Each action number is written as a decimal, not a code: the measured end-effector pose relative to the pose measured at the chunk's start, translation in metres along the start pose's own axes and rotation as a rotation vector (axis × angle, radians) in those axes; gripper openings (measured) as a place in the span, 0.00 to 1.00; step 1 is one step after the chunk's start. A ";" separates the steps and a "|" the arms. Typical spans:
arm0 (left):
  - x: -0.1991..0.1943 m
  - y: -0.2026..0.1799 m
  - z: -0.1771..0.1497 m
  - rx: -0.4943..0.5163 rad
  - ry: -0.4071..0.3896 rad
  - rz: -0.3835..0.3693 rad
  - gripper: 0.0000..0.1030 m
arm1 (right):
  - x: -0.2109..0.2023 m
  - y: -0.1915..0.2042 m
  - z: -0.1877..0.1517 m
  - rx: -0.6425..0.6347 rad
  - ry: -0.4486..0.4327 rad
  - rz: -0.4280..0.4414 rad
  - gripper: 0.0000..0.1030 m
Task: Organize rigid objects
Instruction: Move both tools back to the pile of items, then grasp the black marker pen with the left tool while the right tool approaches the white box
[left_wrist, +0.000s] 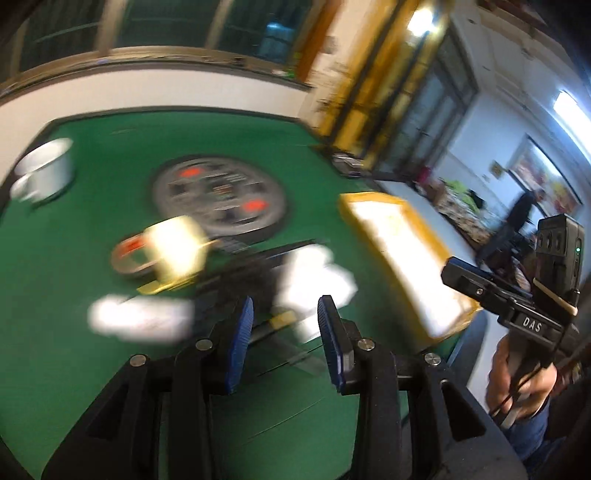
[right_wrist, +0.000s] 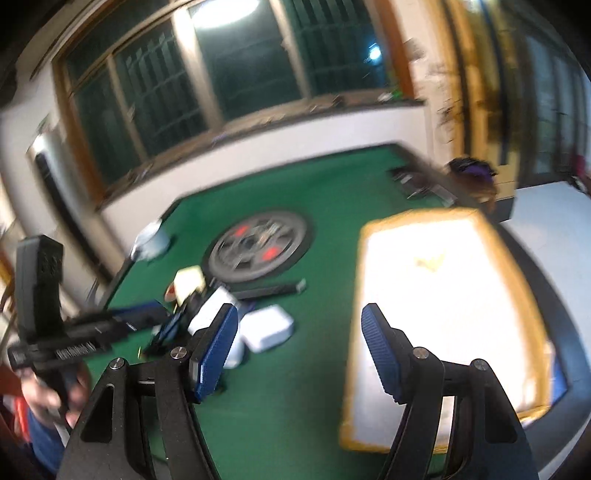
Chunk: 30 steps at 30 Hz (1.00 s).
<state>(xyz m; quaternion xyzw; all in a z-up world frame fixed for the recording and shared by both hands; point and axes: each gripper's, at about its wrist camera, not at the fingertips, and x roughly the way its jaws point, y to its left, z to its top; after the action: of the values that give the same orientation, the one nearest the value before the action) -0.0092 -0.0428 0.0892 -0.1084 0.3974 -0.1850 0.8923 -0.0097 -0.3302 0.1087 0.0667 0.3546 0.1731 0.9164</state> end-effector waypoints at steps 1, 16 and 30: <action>-0.006 0.014 -0.007 -0.009 0.000 0.020 0.33 | 0.012 0.008 -0.004 -0.028 0.028 0.014 0.63; 0.032 0.051 -0.028 0.008 0.116 0.045 0.33 | 0.084 0.014 -0.017 -0.003 0.170 0.014 0.63; 0.084 0.046 -0.008 -0.051 0.168 0.149 0.33 | 0.093 0.013 -0.015 -0.008 0.187 0.043 0.63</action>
<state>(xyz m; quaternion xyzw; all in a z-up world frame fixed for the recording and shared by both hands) 0.0477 -0.0366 0.0125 -0.0854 0.4821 -0.1166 0.8641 0.0403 -0.2839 0.0423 0.0539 0.4363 0.1996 0.8757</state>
